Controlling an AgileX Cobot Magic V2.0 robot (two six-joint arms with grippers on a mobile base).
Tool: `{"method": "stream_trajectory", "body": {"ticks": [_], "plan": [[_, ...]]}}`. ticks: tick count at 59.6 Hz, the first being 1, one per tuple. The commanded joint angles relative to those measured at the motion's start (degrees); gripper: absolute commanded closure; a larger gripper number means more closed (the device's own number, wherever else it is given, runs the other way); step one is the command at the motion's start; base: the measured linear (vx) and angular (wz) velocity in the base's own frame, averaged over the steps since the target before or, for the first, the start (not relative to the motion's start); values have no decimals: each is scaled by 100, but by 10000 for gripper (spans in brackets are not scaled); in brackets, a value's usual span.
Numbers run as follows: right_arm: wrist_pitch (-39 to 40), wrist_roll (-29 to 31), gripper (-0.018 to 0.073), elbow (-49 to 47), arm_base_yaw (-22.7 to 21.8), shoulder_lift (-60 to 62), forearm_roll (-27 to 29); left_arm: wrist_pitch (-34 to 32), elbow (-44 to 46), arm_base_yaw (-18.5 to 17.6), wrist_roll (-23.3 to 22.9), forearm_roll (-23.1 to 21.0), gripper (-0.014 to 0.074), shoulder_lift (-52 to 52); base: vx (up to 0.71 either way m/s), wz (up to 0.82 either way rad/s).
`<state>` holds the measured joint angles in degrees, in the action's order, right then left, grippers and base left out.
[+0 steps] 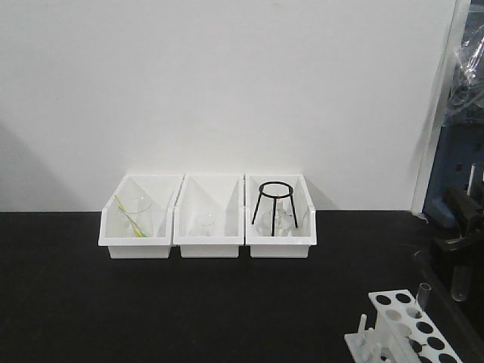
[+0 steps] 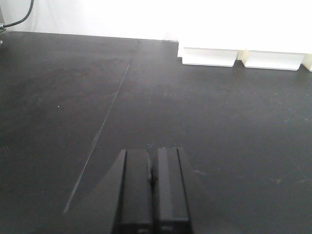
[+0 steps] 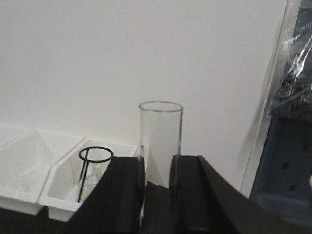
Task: Flip and reinsert test tube from rack
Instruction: 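Grasp the clear test tube with the right gripper and lift it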
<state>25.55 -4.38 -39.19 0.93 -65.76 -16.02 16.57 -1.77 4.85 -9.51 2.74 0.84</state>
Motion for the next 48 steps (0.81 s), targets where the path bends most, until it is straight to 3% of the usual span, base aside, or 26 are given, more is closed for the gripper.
{"method": "stream_trajectory", "body": {"ticks": [1,5,8,11,15,26,31,38,41,45,48], "plan": [[251,1236,568,-202,-28,216,-942,-499,-5,-39,-1,-21,603,63,0,0],[-192,2683,568,-202,-22,280,-2176,-499,-5,-39,-1,-21,603,63,0,0],[-618,3428,568,-192,-22,317,-3120,-499,-5,-39,-1,-21,603,63,0,0],[-1055,3757,567,-184,-22,346,-3763,-499,-5,-39,-1,-21,603,63,0,0],[-1446,3738,566,-184,-22,360,-4128,-499,-5,-39,-1,-21,603,63,0,0],[-1405,3130,565,-184,-22,424,-3972,-499,-5,-39,-1,-21,603,63,0,0],[-1072,2213,565,-184,-22,502,-3252,-499,-5,-39,-1,-21,603,63,0,0],[-612,183,565,-184,-45,600,-971,-499,-5,-39,-1,-21,603,63,0,0],[-497,-332,565,-162,-45,590,22,-499,-5,-39,-1,-21,603,63,0,0],[5,-581,565,48,-38,575,729,-499,-5,-39,-1,-21,603,63,0,0],[917,-592,565,358,-38,562,1072,-499,-5,-39,-1,-21,603,63,0,0]]}}
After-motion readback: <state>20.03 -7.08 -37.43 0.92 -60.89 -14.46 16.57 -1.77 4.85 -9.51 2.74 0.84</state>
